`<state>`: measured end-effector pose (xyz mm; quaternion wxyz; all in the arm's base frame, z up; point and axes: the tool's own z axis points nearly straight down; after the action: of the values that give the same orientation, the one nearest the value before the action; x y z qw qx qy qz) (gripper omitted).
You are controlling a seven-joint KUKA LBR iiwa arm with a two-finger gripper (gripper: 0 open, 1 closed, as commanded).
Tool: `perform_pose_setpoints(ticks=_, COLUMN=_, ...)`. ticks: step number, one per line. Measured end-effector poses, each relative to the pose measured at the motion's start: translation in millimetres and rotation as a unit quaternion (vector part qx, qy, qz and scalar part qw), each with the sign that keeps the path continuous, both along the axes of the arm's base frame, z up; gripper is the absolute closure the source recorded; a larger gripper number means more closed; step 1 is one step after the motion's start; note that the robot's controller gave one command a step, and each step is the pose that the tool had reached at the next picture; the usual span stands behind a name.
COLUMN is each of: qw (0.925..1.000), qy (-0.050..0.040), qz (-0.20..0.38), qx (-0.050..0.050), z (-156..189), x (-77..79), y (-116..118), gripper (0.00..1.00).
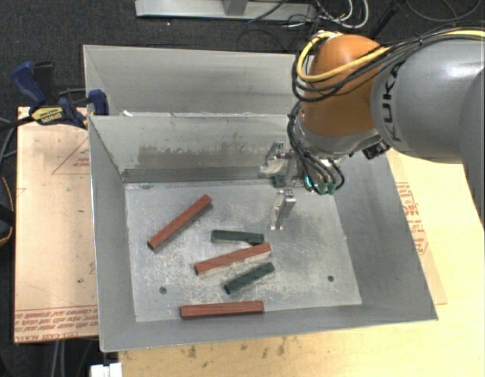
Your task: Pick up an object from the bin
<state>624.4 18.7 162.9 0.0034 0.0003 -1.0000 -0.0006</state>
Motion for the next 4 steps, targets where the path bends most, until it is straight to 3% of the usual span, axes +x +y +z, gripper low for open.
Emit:
perform_pose_setpoints(ticks=1, qw=1.0000, qy=-0.0040, qz=0.000, qx=0.000, z=5, x=1.8, y=0, gripper=0.00)
perform_pose_setpoints(ticks=2, qw=0.9977, qy=-0.0050, qz=0.067, qx=0.000, z=-44, x=-24.5, y=26, gripper=0.00)
perform_pose_setpoints(ticks=3, qw=0.9993, qy=-0.0025, qz=0.036, qx=0.000, z=-51, x=-47.2, y=56, gripper=0.00)
perform_pose_setpoints(ticks=4, qw=0.9982, qy=-0.0058, qz=0.059, qx=0.000, z=-31, x=-41.0, y=52, gripper=0.00)
